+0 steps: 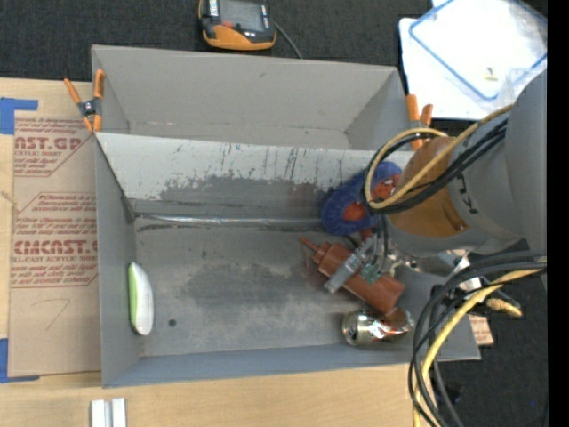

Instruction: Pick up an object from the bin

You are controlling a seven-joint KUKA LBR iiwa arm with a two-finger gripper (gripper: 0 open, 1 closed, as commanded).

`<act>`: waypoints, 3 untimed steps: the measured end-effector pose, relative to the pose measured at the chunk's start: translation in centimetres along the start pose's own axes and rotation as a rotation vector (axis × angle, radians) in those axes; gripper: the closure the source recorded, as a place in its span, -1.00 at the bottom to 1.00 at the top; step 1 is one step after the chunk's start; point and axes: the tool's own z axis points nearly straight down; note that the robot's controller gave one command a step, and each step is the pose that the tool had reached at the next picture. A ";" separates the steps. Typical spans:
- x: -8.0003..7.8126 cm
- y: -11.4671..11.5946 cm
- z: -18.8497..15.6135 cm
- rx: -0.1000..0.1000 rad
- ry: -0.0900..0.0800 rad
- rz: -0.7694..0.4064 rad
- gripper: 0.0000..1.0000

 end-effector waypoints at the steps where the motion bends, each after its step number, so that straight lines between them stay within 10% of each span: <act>1: -0.1 -0.3 -1.5 0.007 -0.002 0.004 1.00; 3: -0.1 -0.4 -6.4 0.011 -0.002 0.006 1.00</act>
Offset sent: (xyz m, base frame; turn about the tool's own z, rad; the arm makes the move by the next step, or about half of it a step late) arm -0.0006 -0.0002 0.0160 0.0006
